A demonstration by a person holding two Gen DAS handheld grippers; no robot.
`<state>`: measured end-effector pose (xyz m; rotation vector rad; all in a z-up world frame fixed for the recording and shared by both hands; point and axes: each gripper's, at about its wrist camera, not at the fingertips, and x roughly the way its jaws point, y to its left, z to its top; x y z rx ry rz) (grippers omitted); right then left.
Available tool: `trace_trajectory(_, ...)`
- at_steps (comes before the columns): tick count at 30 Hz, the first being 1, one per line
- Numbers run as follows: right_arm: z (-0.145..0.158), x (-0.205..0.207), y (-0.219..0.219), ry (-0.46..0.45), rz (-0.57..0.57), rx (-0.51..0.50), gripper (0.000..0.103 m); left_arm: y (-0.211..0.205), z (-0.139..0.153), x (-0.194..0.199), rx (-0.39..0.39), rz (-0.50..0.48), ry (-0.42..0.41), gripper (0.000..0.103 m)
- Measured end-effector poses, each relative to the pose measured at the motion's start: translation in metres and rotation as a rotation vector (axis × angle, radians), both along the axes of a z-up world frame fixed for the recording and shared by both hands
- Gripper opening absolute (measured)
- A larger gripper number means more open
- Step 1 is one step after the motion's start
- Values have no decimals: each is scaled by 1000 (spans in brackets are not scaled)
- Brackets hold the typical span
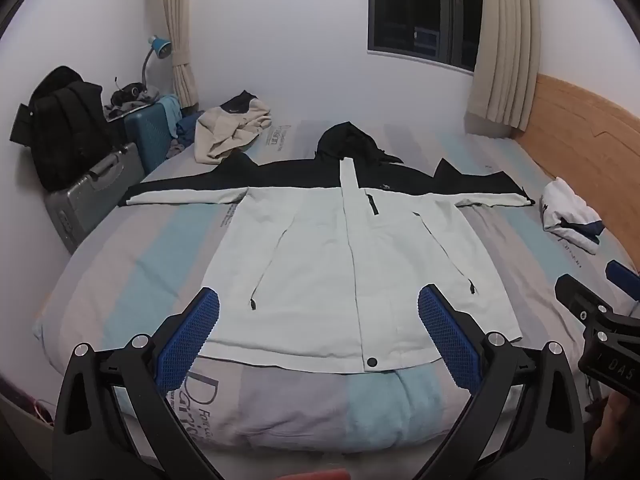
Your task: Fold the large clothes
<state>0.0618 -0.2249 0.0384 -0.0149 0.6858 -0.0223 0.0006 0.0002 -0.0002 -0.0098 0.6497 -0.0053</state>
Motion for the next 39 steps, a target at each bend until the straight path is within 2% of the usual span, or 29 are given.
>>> trace_trajectory(5, 1, -1, -2, -9, -3, 8, 96, 2, 0, 6, -27, -14, 5, 97)
trace_trajectory(39, -4, -2, 0, 3, -10, 2, 96, 1, 0, -1, -12, 6, 11, 97)
